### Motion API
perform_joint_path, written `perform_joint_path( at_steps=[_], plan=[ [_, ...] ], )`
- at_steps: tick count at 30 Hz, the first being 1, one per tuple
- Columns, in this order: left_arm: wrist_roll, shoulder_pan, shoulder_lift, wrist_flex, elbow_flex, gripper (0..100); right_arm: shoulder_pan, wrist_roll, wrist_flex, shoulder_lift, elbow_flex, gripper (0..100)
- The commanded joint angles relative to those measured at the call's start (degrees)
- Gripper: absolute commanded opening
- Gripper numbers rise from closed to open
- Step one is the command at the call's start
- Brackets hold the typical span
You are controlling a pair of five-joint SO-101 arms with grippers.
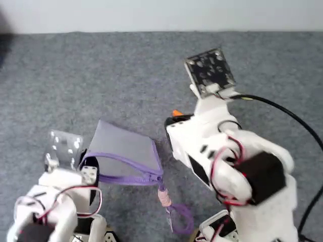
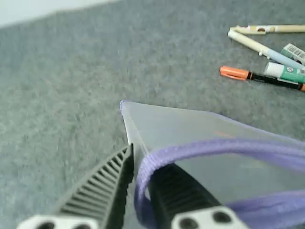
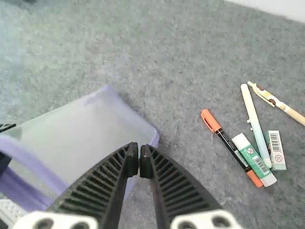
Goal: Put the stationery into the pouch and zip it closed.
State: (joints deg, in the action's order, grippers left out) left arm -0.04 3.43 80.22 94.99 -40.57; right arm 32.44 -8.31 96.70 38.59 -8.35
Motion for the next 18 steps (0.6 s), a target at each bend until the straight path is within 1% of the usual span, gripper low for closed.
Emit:
perform_joint_path(
  at_steps=[1, 4, 7, 10, 13, 18],
  plan=[
    [3.69, 0.09, -16.97, 4.04, 15.34, 1, -2.42, -0.62, 2.59, 1.89, -2.02, 0.8],
    [5.36, 0.09, -27.78, 5.45, 25.27, 1, -6.9, -0.62, 4.7, 1.8, -2.02, 0.8],
    [6.15, 0.18, -32.62, 5.45, 29.67, 1, -11.21, -0.35, 5.41, 1.8, -1.93, 0.8],
    [6.42, -0.18, -33.58, 5.45, 29.41, 1, -15.08, -0.09, 5.41, 1.63, -1.76, 0.8],
    [6.42, -0.7, -33.41, 5.45, 26.59, 1, -18.51, 3.96, 5.05, 0.66, 1.49, 0.8],
    [6.42, -5.01, -33.41, 5.36, 20.26, 1, -26.68, 8.09, 2.95, -5.41, 9.05, 1.2]
  ],
)
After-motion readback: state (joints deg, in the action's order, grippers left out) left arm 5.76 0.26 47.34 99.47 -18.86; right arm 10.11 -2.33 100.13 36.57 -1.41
